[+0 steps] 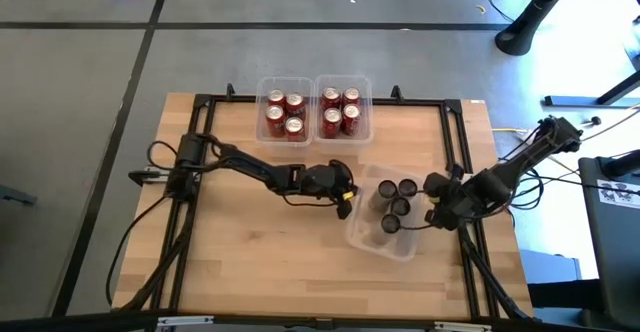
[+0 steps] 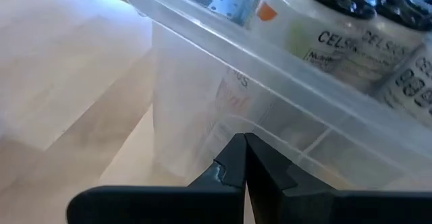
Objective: Sort soda cans
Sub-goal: Move the bottom transparent bin to the top right of the table
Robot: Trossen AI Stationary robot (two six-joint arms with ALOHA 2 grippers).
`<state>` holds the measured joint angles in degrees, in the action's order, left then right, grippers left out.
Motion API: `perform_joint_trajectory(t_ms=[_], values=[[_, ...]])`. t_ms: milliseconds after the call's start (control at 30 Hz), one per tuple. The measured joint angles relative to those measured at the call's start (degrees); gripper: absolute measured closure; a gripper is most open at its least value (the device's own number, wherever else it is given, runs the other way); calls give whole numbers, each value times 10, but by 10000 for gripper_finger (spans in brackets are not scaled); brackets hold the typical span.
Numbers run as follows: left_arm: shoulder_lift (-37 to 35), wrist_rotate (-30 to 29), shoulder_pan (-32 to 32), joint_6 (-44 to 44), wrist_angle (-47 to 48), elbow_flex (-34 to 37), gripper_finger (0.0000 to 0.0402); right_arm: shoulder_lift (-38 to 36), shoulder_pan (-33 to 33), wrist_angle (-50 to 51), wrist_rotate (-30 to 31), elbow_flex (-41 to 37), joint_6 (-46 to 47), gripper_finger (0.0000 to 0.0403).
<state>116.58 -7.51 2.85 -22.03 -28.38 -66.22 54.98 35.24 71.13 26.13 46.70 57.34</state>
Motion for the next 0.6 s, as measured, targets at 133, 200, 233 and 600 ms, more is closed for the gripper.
perform_joint_trajectory(t_ms=[133, 200, 233, 600], values=[[11, 6, 0, 13, 7, -19, 402, -29, 0, 26, -32, 7, 39, 402], [11, 7, 1, 20, 14, -26, 402, -49, 0, 36, -54, 23, 51, 402], [9, 7, 1, 27, 24, -29, 402, -59, 0, 37, -65, 34, 54, 402], [-116, -64, 39, 62, 360, -38, 402, -24, 28, -398, -173, 71, -148, 402]])
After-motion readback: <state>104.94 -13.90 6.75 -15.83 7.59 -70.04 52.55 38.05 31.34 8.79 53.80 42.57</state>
